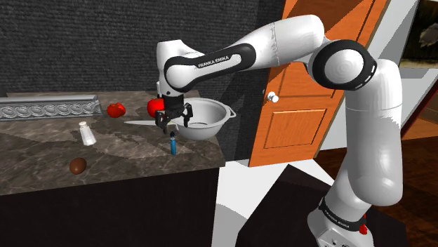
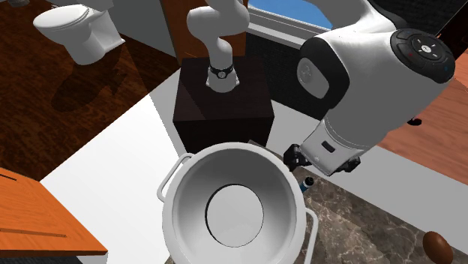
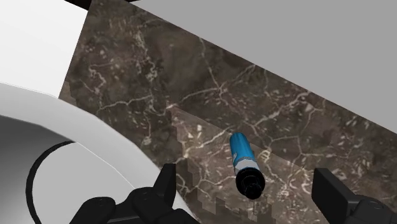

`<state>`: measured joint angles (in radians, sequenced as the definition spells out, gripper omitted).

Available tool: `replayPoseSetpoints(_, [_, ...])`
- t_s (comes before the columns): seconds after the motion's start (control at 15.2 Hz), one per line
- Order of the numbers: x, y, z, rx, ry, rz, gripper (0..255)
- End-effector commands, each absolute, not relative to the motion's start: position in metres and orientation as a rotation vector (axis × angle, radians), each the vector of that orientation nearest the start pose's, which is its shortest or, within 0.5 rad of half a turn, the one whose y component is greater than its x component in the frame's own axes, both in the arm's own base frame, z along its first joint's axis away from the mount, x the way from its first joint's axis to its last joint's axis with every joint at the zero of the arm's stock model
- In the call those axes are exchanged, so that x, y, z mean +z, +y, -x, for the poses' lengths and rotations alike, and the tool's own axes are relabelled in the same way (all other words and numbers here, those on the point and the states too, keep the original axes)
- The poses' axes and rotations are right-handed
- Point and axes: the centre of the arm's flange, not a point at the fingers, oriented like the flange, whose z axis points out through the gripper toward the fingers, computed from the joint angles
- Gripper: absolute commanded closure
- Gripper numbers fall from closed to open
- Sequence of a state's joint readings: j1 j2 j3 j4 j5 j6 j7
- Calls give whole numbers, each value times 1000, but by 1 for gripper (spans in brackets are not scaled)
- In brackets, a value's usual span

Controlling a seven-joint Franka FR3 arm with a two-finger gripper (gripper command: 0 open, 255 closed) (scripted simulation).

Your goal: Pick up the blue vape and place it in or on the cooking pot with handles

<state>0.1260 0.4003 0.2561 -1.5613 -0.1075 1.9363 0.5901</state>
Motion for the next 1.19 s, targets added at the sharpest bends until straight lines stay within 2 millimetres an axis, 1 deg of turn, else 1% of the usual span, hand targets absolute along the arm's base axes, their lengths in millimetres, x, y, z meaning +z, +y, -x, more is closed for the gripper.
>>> replayPoseSetpoints(0.0, [381,227,-646,-4,293,3112,0])
replayPoseSetpoints(0.07, [373,227,-646,-4,293,3112,0])
replayPoseSetpoints(0.59, [373,227,-646,-4,293,3112,0])
replayPoseSetpoints(0.66, [371,223,-652,-5,294,3111,255])
replayPoseSetpoints(0.73, [370,225,-651,-4,294,3112,255])
replayPoseSetpoints(0.79, [367,238,-654,-4,294,3112,255])
replayPoseSetpoints(0.99, [352,235,-661,-8,292,3113,255])
replayPoseSetpoints(1.06, [343,235,-657,-8,291,3113,255])
replayPoseSetpoints(1.12, [336,229,-643,-8,292,3112,255])
